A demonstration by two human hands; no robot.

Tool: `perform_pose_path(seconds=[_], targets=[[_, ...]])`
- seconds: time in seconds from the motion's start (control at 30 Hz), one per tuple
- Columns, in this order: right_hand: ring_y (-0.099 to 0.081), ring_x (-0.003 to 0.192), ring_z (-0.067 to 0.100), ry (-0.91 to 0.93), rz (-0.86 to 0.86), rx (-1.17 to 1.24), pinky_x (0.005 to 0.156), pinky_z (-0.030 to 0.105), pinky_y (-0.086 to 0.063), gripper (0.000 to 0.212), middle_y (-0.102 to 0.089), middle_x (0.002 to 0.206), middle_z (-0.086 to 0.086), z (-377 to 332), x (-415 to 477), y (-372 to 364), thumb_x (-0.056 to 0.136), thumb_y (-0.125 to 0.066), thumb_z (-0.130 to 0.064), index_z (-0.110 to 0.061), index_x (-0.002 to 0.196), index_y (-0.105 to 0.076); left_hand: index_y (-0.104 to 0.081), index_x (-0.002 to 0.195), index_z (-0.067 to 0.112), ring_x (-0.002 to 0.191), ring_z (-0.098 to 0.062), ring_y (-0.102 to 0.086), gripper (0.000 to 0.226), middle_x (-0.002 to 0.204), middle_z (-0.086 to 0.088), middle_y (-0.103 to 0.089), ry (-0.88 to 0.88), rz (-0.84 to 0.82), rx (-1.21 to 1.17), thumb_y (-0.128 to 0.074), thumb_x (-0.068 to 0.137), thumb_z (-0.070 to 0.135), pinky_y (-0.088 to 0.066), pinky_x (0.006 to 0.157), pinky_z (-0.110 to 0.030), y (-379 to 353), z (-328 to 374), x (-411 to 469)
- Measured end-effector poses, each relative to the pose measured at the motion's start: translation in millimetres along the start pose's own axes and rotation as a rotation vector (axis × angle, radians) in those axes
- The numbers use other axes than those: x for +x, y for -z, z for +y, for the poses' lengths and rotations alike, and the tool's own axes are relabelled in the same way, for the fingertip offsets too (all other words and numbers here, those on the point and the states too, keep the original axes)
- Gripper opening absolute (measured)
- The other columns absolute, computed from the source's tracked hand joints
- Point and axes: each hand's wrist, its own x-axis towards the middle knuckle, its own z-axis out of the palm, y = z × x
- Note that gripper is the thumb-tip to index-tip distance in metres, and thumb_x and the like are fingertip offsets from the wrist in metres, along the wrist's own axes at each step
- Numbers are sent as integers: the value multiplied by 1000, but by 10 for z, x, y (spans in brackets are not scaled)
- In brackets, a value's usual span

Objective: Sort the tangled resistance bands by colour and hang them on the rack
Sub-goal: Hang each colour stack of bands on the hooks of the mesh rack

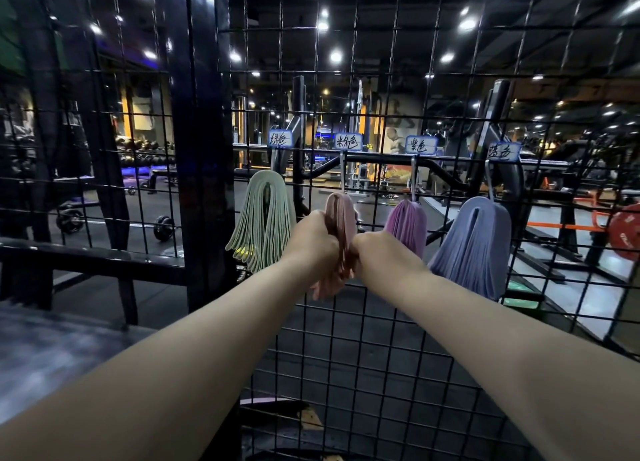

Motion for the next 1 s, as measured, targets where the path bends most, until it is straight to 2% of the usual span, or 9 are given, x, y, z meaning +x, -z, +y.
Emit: perform_pose_path(seconds=[0.13, 0.23, 0.37, 0.43, 0.5, 0.63, 0.83, 1.0], targets=[[-69, 90, 27, 7, -12, 5, 79, 38, -58, 16, -69, 95, 9, -8, -6, 0, 94, -52, -2, -12, 95, -65, -59, 109, 9, 89, -25, -64, 25, 93, -6, -65, 0, -5, -13, -50, 89, -2, -56, 81, -39, -13, -11, 9], [-66, 93, 29, 14, -74, 29, 81, 39, -55, 13, -67, 97, 10, 16, -25, 20, 94, -53, -8, -9, 97, -67, -58, 112, 9, 87, -21, -62, 25, 95, -5, -64, 11, -12, -27, -51, 91, -1, -54, 78, -36, -20, -30, 13], [-66, 85, 23, -13, -109, 50, 78, 34, -57, 13, -66, 92, 4, 45, -69, -4, 96, -53, -13, -14, 96, -66, -61, 108, 8, 88, -23, -65, 25, 94, -7, -66, 48, -20, -77, -52, 88, -3, -59, 82, -43, -25, -36, -20], [-67, 82, 24, -33, -94, 83, 71, 32, -55, 9, -67, 89, 5, 46, -79, -19, 95, -55, -14, -13, 95, -64, -62, 99, 10, 82, -22, -66, 22, 89, -7, -66, 68, -39, -129, -52, 87, -6, -61, 77, -40, -42, -49, -46], [-65, 81, 24, -57, -82, 100, 68, 32, -51, 4, -66, 89, 6, 27, -88, -15, 93, -59, -15, -12, 96, -60, -60, 93, 10, 73, -20, -66, 22, 83, -7, -64, 87, -48, -169, -50, 88, -9, -61, 64, -32, -42, -40, -114], [-69, 88, 29, -92, -59, 57, 74, 38, -57, 9, -66, 92, 9, -11, -89, -21, 96, -52, -7, -11, 98, -61, -59, 100, 8, 77, -36, -72, 26, 88, -18, -68, 108, -67, -223, -47, 87, -11, -62, 65, -50, -63, -62, -159], [-63, 97, 37, -86, -106, 63, 72, 37, -47, 16, -64, 103, 17, -101, -173, -50, 100, -48, -12, -5, 102, -62, -52, 105, 13, 79, -38, -70, 28, 94, -19, -66, 107, -93, -222, -49, 86, -8, -62, 65, -50, -118, -124, -199], [-66, 88, 31, -114, -147, 125, 68, 33, -48, 13, -64, 92, 11, -126, -147, -37, 96, -53, -15, -8, 99, -62, -51, 110, 12, 77, -37, -68, 31, 94, -19, -66, 118, -101, -215, -53, 83, -4, -61, 60, -49, -141, -157, -182]])
